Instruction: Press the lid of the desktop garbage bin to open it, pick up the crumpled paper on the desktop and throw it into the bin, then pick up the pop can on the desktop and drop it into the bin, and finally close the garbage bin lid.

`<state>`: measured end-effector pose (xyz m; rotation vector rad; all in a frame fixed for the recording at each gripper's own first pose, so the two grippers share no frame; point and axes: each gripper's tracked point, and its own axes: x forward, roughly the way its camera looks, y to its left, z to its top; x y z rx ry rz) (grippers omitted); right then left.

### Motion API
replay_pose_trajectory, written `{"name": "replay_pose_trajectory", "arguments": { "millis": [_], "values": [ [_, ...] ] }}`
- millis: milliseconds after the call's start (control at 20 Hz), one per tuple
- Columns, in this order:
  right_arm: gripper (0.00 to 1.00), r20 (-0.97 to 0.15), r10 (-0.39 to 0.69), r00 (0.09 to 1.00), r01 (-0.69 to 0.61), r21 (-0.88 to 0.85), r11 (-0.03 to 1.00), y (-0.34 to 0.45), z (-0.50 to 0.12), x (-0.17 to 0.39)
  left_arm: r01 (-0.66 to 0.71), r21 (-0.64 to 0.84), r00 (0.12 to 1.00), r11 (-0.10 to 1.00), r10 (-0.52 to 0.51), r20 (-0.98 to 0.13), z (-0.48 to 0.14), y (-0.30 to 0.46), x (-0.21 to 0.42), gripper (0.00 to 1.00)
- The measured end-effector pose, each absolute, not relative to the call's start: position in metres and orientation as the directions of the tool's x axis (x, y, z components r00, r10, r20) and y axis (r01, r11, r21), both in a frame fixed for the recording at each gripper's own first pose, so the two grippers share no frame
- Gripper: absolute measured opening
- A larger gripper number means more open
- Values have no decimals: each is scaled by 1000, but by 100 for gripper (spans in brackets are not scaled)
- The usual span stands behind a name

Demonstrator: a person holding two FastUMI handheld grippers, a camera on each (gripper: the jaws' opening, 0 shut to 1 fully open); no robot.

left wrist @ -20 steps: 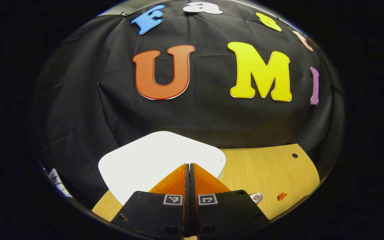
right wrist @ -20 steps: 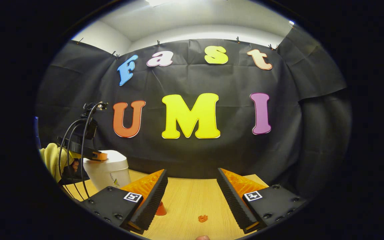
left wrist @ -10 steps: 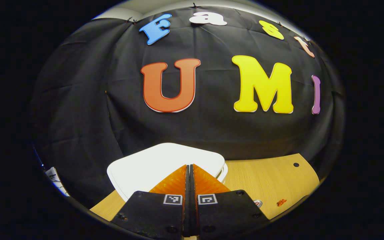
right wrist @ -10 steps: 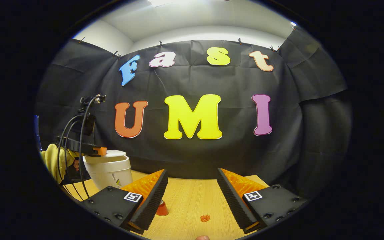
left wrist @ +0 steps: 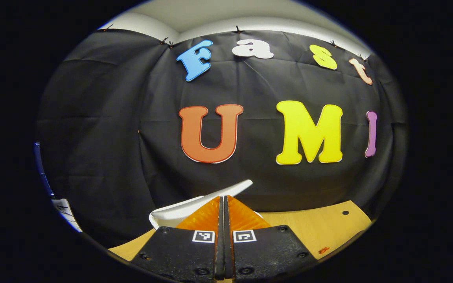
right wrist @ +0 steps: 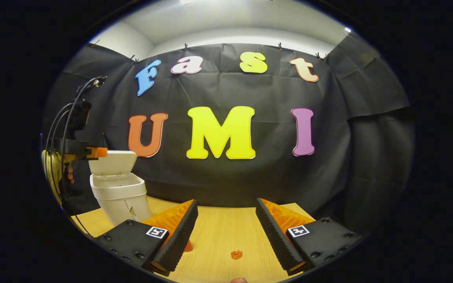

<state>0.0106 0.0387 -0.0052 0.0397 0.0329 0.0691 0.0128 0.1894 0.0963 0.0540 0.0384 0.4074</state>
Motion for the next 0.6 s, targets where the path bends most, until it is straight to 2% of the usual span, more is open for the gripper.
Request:
{"name": "replay_pose_trajectory", "arguments": {
  "millis": [200, 300, 350, 400, 450, 550, 600],
  "values": [
    [95, -50, 75, 996, -72, 50, 996, 39, -15, 16, -358, 63, 933, 932, 360, -20, 95, 170, 5, 7],
    [94, -57, 75, 996, -73, 48, 996, 39, -20, 21, -337, 50, 941, 940, 339, -21, 93, 159, 0, 24],
    [95, -69, 71, 995, -68, 48, 997, 37, -25, 24, -330, 47, 944, 943, 331, -16, 92, 156, 0, 38],
    [95, -83, 70, 994, -65, 54, 996, 35, -31, 28, -329, 47, 944, 943, 330, -15, 90, 153, -2, 44],
    [95, -108, 69, 992, -62, 61, 996, 34, -41, 32, -327, 49, 945, 944, 328, -15, 87, 151, -3, 62],
    [95, -158, 53, 986, -45, 51, 998, 28, -59, 41, -322, 42, 946, 946, 323, -16, 83, 148, -5, 76],
    [94, -182, 41, 982, -35, 35, 999, 26, -68, 45, -324, 35, 946, 946, 324, -19, 81, 148, -7, 79]
  ]
}}
